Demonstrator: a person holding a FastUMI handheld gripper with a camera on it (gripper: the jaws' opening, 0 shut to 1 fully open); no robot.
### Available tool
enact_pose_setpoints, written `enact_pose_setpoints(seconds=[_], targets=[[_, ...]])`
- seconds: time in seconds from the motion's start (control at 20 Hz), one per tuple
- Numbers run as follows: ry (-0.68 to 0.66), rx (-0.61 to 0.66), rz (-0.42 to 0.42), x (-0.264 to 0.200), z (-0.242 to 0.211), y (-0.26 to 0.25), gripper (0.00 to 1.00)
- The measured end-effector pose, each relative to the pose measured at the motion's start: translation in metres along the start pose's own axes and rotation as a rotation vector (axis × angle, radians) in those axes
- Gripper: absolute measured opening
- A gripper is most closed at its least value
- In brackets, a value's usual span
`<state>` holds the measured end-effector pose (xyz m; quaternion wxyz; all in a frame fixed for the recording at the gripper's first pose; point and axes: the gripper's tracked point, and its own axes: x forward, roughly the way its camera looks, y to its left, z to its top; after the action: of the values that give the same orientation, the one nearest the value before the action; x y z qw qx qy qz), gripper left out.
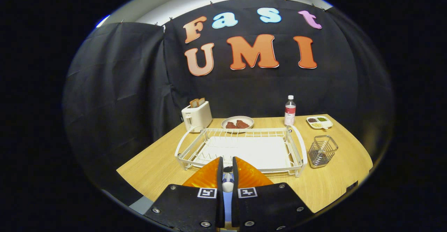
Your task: Take the plate from the dish rack, then take the spoon from the basket and place it into the plate.
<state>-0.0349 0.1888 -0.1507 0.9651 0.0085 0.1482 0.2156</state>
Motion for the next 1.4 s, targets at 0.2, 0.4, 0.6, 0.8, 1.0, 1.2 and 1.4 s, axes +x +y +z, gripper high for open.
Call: enact_pose_setpoints(seconds=[0.2,0.4,0.6,0.8,1.0,1.2,1.4], targets=[[0.062,0.008,0.011,0.018,-0.036,0.008,0.08],[0.095,0.0,0.028,0.029,-0.058,0.009,0.08],[0.123,-0.004,0.024,0.034,-0.068,0.005,0.08],[0.135,-0.002,0.002,0.033,-0.068,-0.006,0.15],[0.12,0.019,-0.016,0.031,-0.055,-0.019,0.23],[0.086,0.005,-0.071,0.026,-0.027,-0.04,0.7],[0.037,-0.005,-0.141,0.022,0.015,-0.067,0.94]])
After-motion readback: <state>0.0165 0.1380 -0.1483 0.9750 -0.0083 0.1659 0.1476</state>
